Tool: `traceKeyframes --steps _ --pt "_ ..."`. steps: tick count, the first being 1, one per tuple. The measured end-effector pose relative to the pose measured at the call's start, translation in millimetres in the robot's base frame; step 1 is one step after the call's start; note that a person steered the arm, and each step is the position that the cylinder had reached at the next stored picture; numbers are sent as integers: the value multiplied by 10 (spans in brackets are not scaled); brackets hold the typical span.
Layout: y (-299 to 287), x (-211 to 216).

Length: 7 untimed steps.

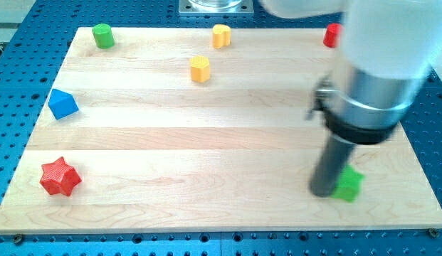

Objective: Move the hexagon to the bottom center

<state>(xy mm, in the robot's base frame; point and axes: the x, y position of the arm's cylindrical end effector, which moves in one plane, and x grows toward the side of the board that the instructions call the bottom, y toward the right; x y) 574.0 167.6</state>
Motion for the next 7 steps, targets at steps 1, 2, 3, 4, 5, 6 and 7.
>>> traceKeyframes --steps 1,2,3,4,5,6,7 --pt "50 -84" --pt "-946 -1083" --pt "-1077 -2085" --pt "-1734 -2633" --pt "-2214 -2465" --pt "-2367 -2459" --pt "-2357 -2834"
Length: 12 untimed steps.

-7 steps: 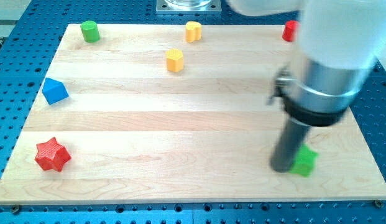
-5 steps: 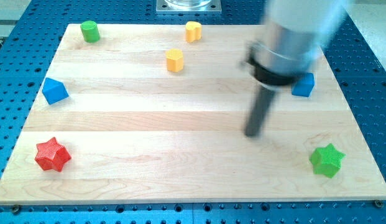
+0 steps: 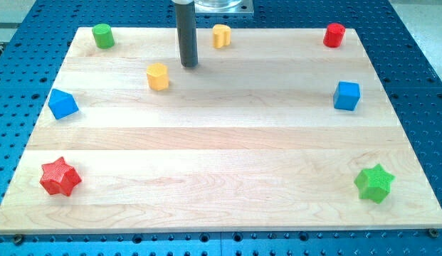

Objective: Move the hexagon to the bottom center

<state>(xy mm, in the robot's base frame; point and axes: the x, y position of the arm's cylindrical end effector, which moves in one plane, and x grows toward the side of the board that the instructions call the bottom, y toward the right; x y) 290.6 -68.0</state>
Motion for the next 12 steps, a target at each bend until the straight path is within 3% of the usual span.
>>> traceKeyframes --steps 1,2,3,4,5,6,7,9,10,11,12 --pt "-519 418" --pt "206 1131" --pt "146 1513" --pt "253 785" --pt "-413 645" --pt "-669 1251" --pt "-511 1819" --pt "-148 1158" --pt "243 1461" --pt "-185 1622" --pt "-728 1204"
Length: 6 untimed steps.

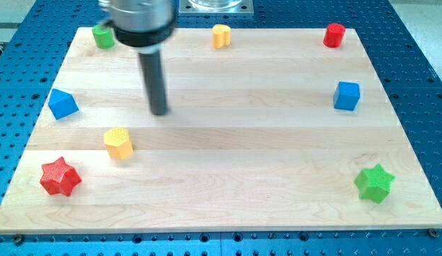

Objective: Move the hexagon to the bottom center

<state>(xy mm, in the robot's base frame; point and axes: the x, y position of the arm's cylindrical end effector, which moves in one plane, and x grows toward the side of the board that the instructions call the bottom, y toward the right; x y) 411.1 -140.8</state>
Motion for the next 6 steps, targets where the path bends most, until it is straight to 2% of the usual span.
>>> traceKeyframes --steps 1,2,3,4,5,6 --pt "-492 530" --pt "6 1245" --pt "123 1671" --pt "-336 1455" --pt "-467 1083" --pt "-131 1045"
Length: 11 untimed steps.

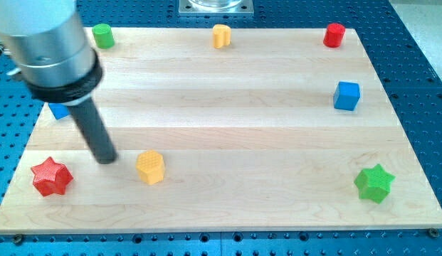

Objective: Move the hexagon to the bottom center

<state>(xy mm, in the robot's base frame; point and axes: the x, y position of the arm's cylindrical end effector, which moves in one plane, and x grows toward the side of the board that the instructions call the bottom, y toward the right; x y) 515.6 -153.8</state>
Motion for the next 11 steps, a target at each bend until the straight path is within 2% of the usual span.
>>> traceKeyframes --steps 1,2,3,5,6,7,8,9,10,11 --pt "761 40" --pt "1159 172" --pt "354 77" --pt "-30 226" --pt "-532 291" --pt "-473 776" --pt "250 778" --pt "639 744" --pt "205 581" --pt "439 498"
